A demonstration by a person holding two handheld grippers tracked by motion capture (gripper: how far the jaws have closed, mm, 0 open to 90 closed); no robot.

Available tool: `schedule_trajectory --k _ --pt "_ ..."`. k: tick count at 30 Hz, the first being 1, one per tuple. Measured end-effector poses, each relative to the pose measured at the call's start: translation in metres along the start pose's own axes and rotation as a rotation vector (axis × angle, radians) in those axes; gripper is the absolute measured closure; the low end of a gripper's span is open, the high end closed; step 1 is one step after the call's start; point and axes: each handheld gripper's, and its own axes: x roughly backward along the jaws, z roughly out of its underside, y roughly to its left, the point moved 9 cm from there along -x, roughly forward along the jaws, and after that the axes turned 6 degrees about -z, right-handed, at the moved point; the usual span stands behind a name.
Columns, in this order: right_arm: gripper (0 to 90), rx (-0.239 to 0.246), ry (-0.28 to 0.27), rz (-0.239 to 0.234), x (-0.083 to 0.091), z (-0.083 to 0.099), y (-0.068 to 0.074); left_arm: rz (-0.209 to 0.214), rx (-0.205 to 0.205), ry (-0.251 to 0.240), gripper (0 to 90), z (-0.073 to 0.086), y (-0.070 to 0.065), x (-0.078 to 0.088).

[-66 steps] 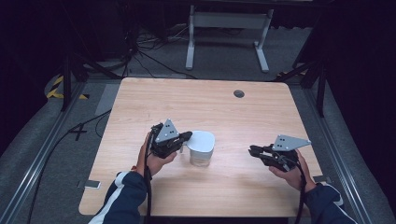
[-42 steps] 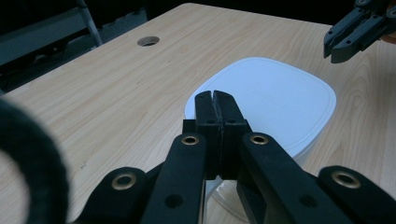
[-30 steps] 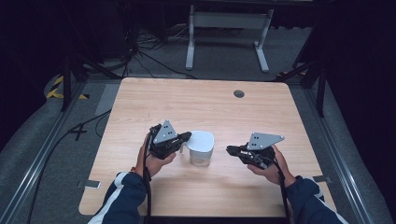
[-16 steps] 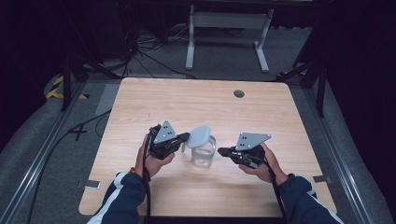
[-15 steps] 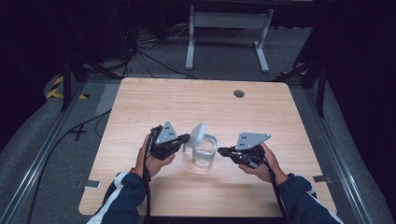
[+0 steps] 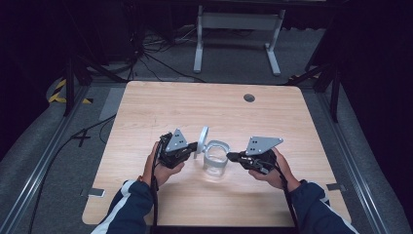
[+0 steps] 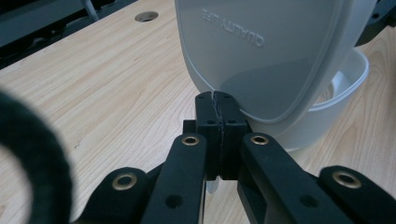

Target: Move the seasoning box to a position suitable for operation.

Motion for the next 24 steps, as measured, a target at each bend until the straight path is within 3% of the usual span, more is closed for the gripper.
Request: schedule_trajectory --k 12,19,24 --pt "89.7 0.022 -0.011 0.007 -0.003 -0.016 0.001 -0.017 0.000 0.025 89.7 0.008 0.005 0.003" --pt "89.7 0.044 -0.026 0.006 -0.007 -0.035 0.004 -0.040 0.001 0.073 87.8 0.028 0.015 0.016" --pt "89.1 0.064 -0.039 0.008 -0.012 -0.052 0.006 -0.063 0.003 0.137 82.6 0.059 0.024 0.032"
